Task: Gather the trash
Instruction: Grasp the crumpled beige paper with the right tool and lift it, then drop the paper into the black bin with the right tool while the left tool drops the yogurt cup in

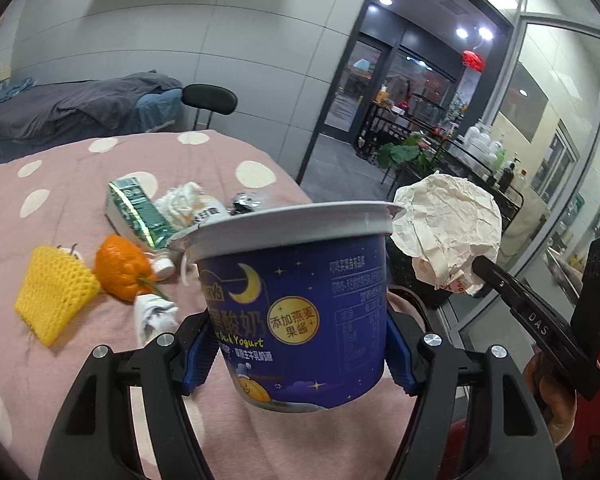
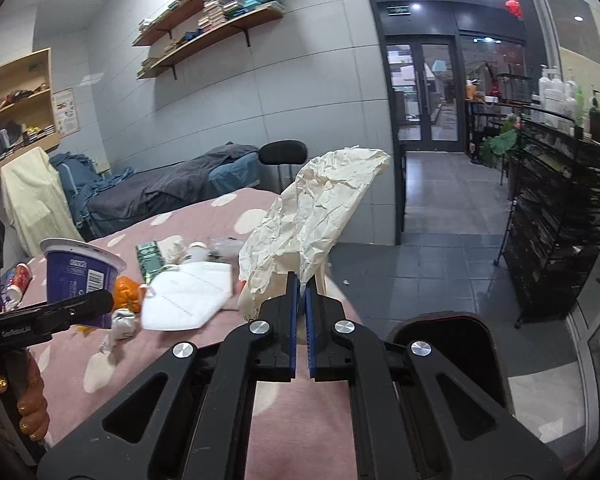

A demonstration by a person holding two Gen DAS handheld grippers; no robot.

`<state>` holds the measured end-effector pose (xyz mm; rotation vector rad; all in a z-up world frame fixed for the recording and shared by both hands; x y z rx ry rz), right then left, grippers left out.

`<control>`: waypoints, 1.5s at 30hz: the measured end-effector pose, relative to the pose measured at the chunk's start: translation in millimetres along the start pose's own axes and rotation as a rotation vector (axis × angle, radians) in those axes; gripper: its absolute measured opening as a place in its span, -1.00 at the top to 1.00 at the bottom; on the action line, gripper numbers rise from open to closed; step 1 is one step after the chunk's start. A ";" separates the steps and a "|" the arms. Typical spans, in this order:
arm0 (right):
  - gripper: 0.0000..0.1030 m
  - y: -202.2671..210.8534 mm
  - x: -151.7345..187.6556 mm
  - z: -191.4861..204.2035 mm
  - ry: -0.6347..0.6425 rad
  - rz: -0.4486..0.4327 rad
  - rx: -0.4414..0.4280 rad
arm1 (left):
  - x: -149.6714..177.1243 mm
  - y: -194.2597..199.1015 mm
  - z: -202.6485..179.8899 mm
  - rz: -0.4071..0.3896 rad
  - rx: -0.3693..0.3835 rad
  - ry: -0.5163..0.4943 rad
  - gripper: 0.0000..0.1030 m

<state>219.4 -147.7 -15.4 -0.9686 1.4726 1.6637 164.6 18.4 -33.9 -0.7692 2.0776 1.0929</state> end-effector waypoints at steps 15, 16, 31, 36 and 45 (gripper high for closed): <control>0.91 -106.8 145.9 -158.4 -0.111 0.376 0.348 | 27.0 -87.3 -83.8 0.183 0.210 -0.103 -0.32; 0.91 -113.9 155.9 -158.1 -0.125 0.405 0.349 | 29.4 -91.1 -87.3 0.193 0.218 -0.105 -0.32; -0.33 -103.5 181.0 -192.4 -0.236 0.418 0.496 | 67.9 -146.9 -137.4 0.359 0.302 -0.159 -0.32; -0.46 -82.0 166.7 -205.8 -0.225 0.367 0.554 | 83.4 -170.8 -154.6 0.433 0.323 -0.190 -0.32; -0.49 -53.6 172.5 -230.9 -0.248 0.348 0.637 | 122.9 -222.5 -167.7 0.605 0.326 -0.182 -0.32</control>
Point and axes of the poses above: each gripper's, at about its wrist camera, not at the fingertips, and y roughly against the way its jaws point, z to its left, x to its underside, the point moved 10 cm from there along -y, roughly the way its jaws point, and after that the axes turned 15 degrees about x, right-handed, at the moved point
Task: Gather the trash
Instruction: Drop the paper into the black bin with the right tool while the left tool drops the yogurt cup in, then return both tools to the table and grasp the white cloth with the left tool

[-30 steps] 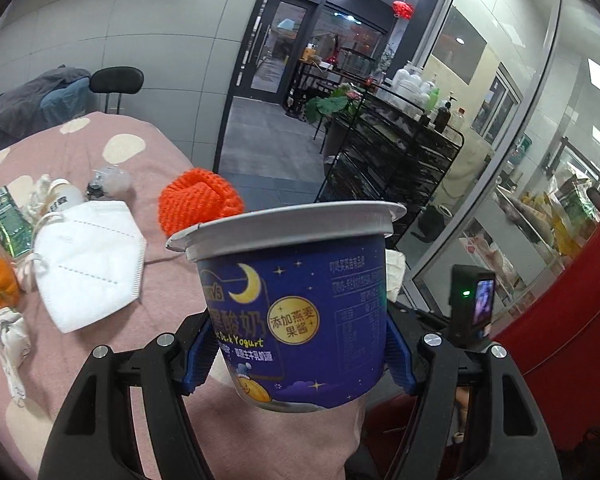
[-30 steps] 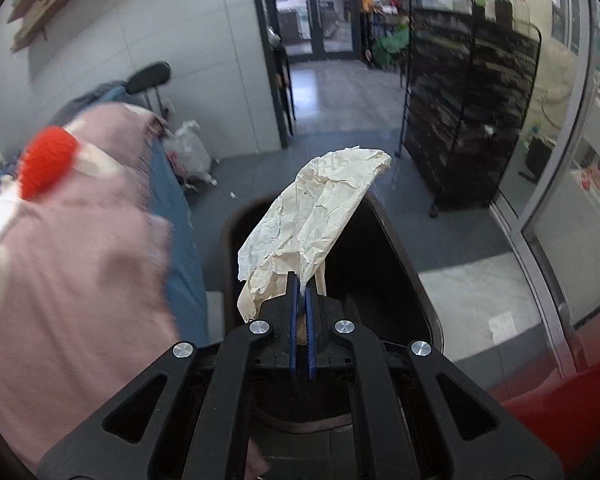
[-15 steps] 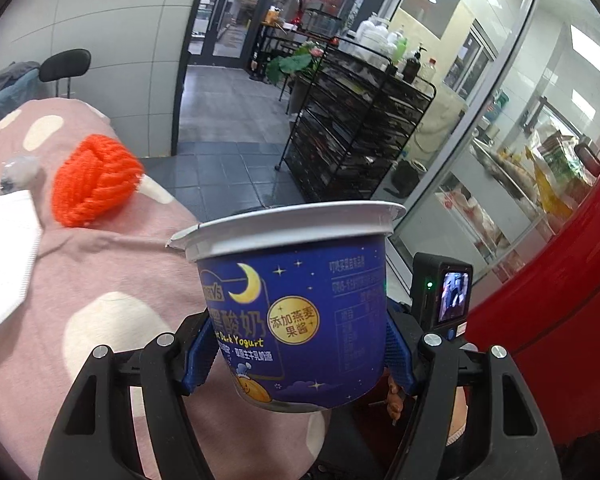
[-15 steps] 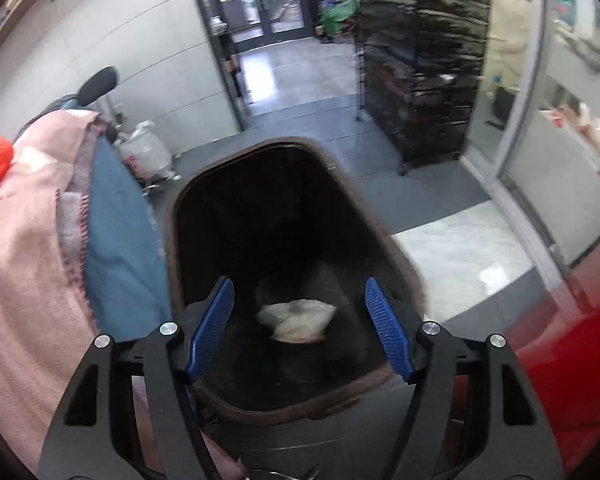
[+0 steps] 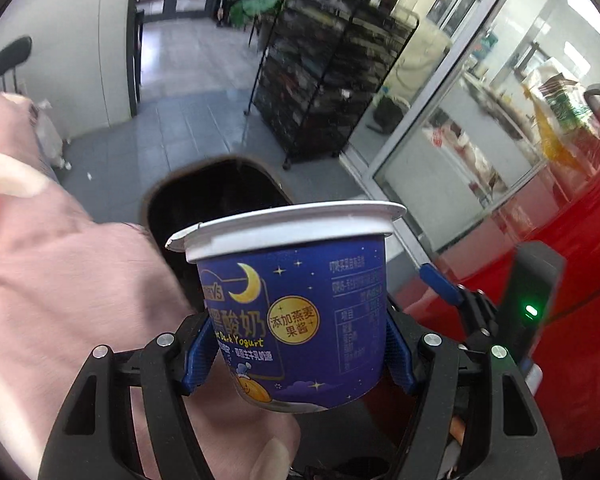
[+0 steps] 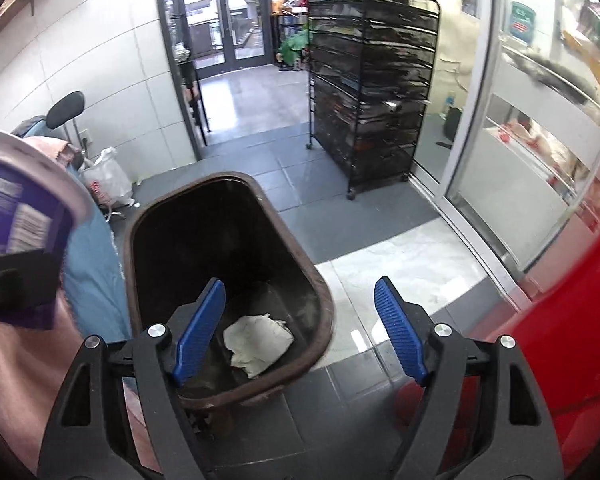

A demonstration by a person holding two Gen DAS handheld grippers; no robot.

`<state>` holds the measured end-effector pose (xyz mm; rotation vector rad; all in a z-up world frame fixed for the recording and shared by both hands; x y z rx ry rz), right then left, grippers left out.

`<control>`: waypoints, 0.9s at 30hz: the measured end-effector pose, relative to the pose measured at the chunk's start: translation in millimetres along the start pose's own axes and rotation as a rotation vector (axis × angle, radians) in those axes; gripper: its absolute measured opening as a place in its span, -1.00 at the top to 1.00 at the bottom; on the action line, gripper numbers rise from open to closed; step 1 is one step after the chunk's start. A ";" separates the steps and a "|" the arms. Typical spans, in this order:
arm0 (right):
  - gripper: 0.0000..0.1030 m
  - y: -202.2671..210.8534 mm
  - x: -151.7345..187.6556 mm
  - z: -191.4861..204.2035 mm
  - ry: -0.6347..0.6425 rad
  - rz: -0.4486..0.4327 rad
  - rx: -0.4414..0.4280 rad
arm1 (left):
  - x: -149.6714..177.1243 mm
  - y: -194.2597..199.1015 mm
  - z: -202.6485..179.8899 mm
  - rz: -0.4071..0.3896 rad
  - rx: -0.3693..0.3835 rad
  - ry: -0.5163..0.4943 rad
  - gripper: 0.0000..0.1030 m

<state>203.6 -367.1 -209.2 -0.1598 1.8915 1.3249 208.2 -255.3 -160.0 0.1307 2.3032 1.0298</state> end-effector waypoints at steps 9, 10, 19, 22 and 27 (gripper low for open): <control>-0.49 -8.9 10.8 -29.1 -0.059 0.039 0.071 | 5.3 -32.7 10.0 0.091 -0.049 -0.001 -0.32; -0.50 -9.6 10.7 -30.8 -0.062 0.041 0.079 | 5.2 -34.9 10.0 0.100 -0.050 -0.005 -0.32; -0.50 -13.5 8.4 -43.2 -0.094 0.042 0.097 | 5.0 -46.0 15.0 0.140 -0.074 -0.036 -0.54; -0.50 -12.6 6.2 -43.6 -0.097 0.037 0.095 | 3.6 -43.5 8.6 0.135 -0.066 -0.041 -0.55; -0.51 -6.4 -1.2 -39.0 -0.101 0.022 0.064 | 0.1 -18.4 -4.1 0.064 -0.056 -0.073 -0.66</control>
Point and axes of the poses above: each gripper's, at about its wrist camera, not at the fingertips, and y roughly against the way its jaws point, z to its left, x to its underside, the point moved 10 cm from there along -y, roughly the way its jaws point, and after that the axes turned 15 degrees about x, right-handed, at the moved point
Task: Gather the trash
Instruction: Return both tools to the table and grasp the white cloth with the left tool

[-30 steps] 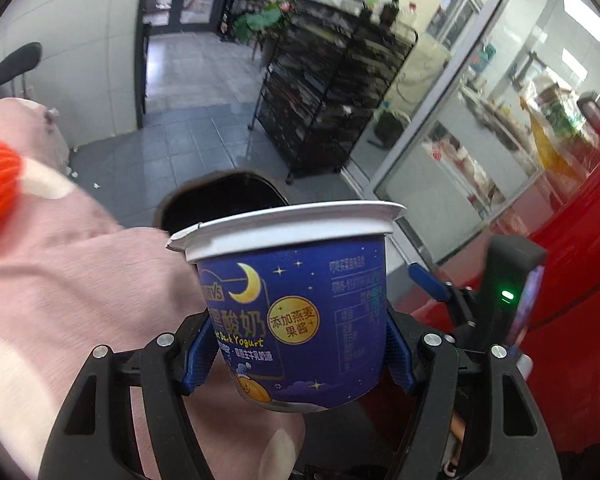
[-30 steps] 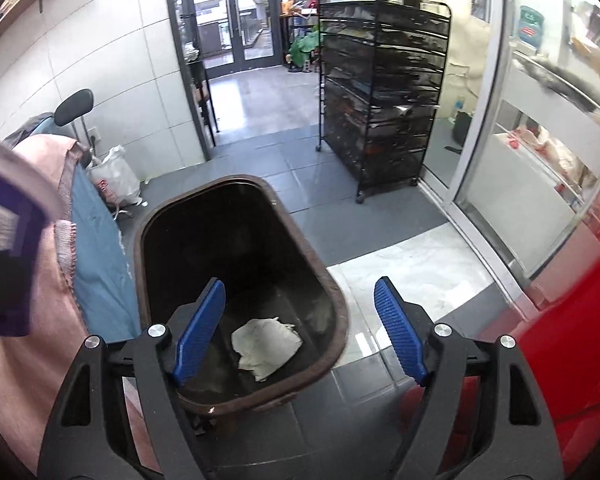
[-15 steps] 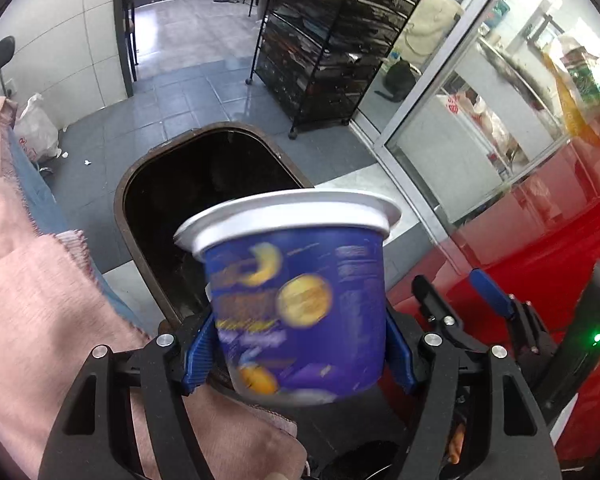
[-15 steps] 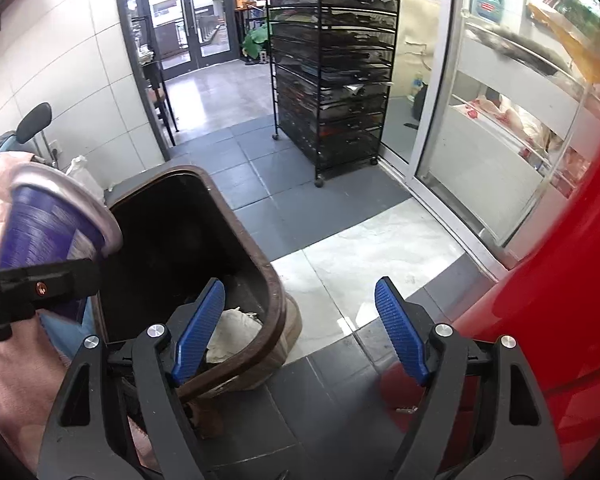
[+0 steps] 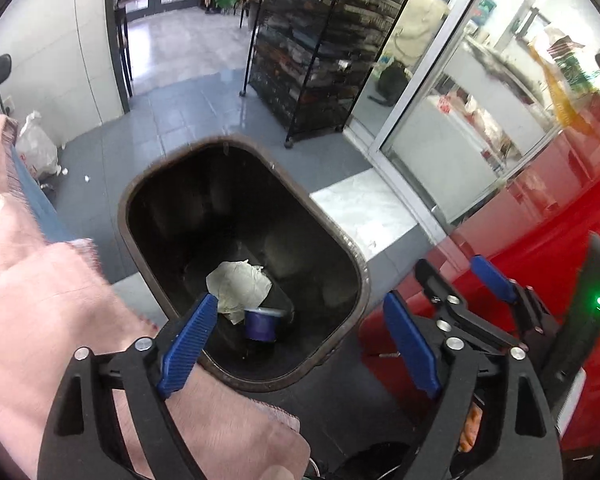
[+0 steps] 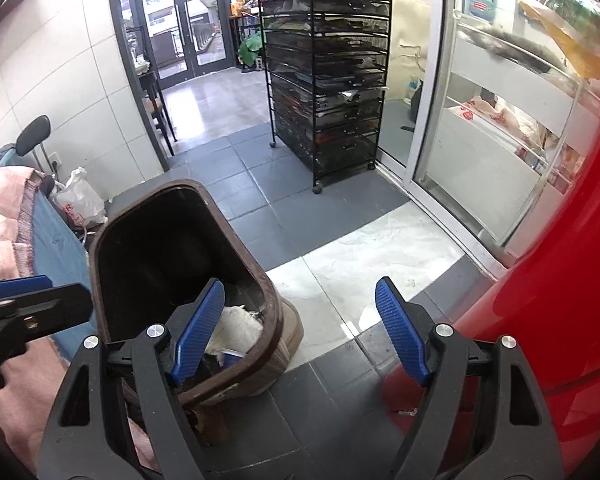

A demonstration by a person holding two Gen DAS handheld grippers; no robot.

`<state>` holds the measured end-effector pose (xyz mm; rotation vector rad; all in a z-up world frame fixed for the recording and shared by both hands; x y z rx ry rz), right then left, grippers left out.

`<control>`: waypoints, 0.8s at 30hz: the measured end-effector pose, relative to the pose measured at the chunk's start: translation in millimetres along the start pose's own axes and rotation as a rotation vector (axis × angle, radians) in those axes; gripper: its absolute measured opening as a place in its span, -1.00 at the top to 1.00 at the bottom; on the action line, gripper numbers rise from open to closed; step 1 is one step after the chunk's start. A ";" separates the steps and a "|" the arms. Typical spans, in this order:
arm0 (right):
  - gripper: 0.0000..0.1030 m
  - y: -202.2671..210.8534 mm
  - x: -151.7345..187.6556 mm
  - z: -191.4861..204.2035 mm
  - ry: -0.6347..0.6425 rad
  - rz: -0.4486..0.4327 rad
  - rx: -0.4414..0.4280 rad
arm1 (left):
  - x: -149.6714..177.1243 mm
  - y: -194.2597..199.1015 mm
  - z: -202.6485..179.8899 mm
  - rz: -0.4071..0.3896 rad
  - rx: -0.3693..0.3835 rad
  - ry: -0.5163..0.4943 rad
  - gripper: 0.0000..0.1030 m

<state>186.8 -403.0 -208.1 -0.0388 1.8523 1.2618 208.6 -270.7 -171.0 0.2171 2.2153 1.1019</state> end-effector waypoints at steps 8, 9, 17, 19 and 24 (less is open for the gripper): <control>-0.62 29.0 -9.4 31.4 0.027 -0.044 -0.127 | 0.1 66.5 -7.9 -0.168 -0.055 -0.054 -0.85; -0.62 33.0 -10.2 37.0 0.034 -0.046 -0.142 | 0.5 76.9 -6.2 -0.193 -0.066 -0.053 -0.85; -0.63 76.4 -14.1 97.0 0.128 -0.066 -0.305 | 20.2 138.0 22.1 -0.321 -0.187 -0.011 -0.89; -0.63 87.6 -13.0 113.1 0.159 -0.071 -0.346 | 28.7 152.0 33.0 -0.350 -0.221 0.017 -0.89; -0.63 117.5 -9.0 151.7 0.243 -0.096 -0.440 | 52.4 196.0 62.6 -0.439 -0.332 0.081 -0.89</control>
Point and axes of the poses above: each gripper's, at about its wrist camera, not at the fingertips, and y roughly against the way its jaws point, z to its left, x to its underside, the point moved 10 cm from there along -y, roughly the way its jaws point, and after that the axes turned 15 degrees about x, right-handed, at the moved point
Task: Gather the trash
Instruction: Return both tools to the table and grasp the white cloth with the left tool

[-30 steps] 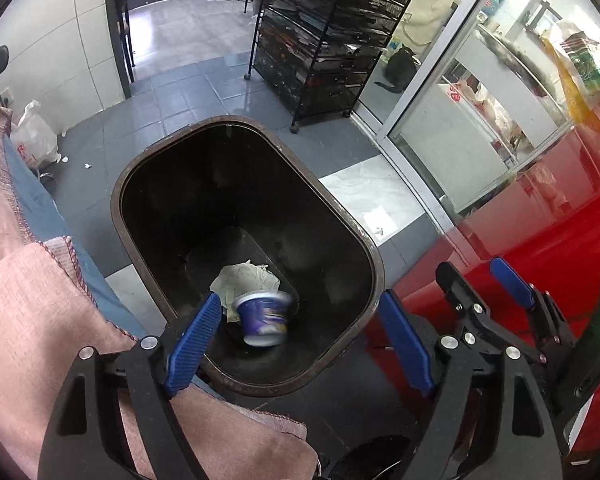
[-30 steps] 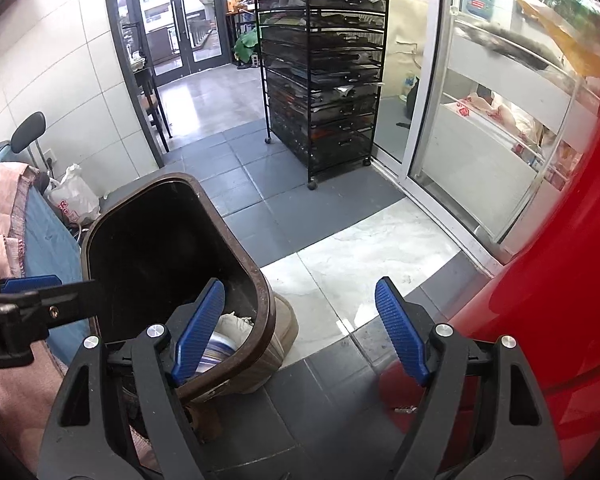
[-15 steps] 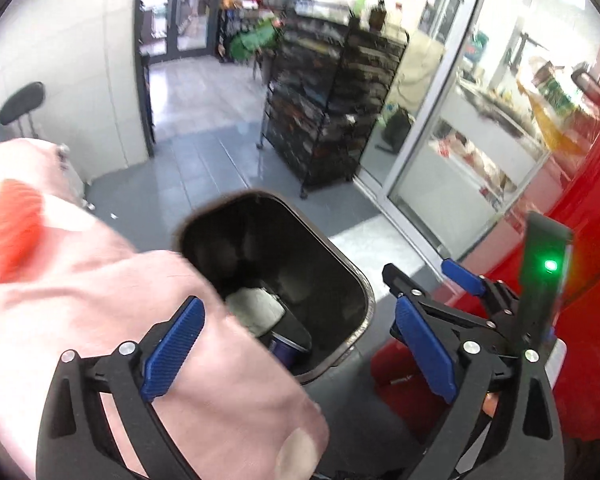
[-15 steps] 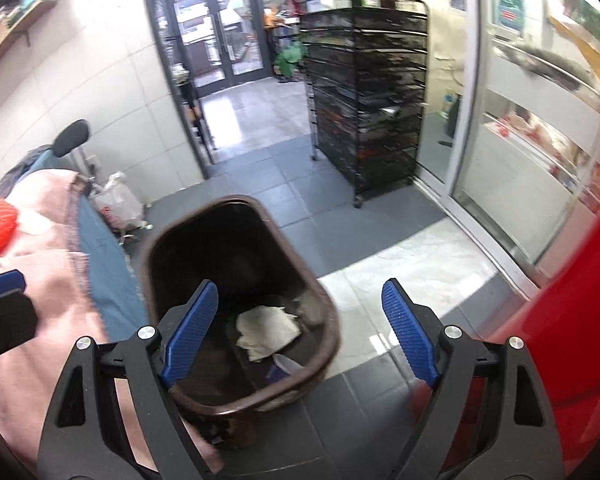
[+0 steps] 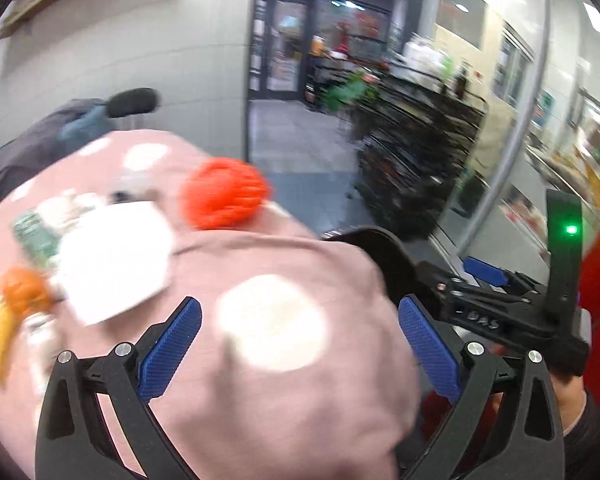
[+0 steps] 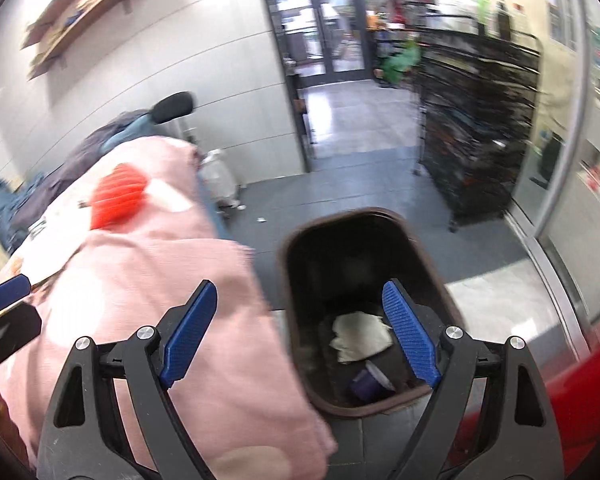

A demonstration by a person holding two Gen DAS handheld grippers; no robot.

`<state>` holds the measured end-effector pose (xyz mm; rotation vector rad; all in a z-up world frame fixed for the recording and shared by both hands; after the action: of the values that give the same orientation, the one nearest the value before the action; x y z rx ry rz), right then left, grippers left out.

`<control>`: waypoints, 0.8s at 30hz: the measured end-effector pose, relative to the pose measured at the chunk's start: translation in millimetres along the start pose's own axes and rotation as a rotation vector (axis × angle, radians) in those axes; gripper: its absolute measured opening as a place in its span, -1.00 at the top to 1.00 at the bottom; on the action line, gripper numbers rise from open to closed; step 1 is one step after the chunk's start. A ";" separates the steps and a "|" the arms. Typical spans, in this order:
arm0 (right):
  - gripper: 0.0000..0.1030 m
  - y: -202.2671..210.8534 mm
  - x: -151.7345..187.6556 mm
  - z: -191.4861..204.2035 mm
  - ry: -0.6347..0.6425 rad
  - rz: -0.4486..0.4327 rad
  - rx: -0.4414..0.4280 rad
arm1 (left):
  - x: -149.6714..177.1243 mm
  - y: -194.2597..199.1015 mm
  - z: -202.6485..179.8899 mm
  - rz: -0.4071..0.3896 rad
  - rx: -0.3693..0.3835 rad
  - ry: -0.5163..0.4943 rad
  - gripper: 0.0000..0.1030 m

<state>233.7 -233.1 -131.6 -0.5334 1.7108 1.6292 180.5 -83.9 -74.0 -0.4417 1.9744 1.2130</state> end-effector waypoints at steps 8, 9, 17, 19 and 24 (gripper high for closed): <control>-0.63 16.3 -14.3 70.6 0.114 -0.024 -0.154 | 4.9 52.4 70.0 -0.088 -0.166 0.142 -0.88; -0.63 18.4 -13.7 79.0 0.126 -0.021 -0.168 | 7.3 58.3 78.4 -0.092 -0.186 0.157 -0.88; -0.63 23.9 -27.3 138.5 0.249 -0.044 -0.233 | 38.6 87.4 143.2 -0.078 -0.288 0.286 -0.83; -0.63 23.3 -29.8 151.0 0.274 -0.042 -0.241 | 44.0 91.3 154.2 -0.072 -0.277 0.312 -0.75; -0.63 21.7 -36.6 169.7 0.306 -0.046 -0.259 | 49.0 80.9 172.5 -0.014 -0.272 0.339 -0.55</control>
<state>277.6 -70.8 -83.2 -0.9836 1.6917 1.8209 171.1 109.9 -106.5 -0.8454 2.0834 1.4829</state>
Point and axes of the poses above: each gripper's, at about its wrist camera, not at the fingertips, and y roughly against the way its jaws point, z to its left, x to its underside, the point moved 10 cm from there along -y, roughly the way its jaws point, and after that the axes turned 15 degrees about x, right-handed, at the moved point
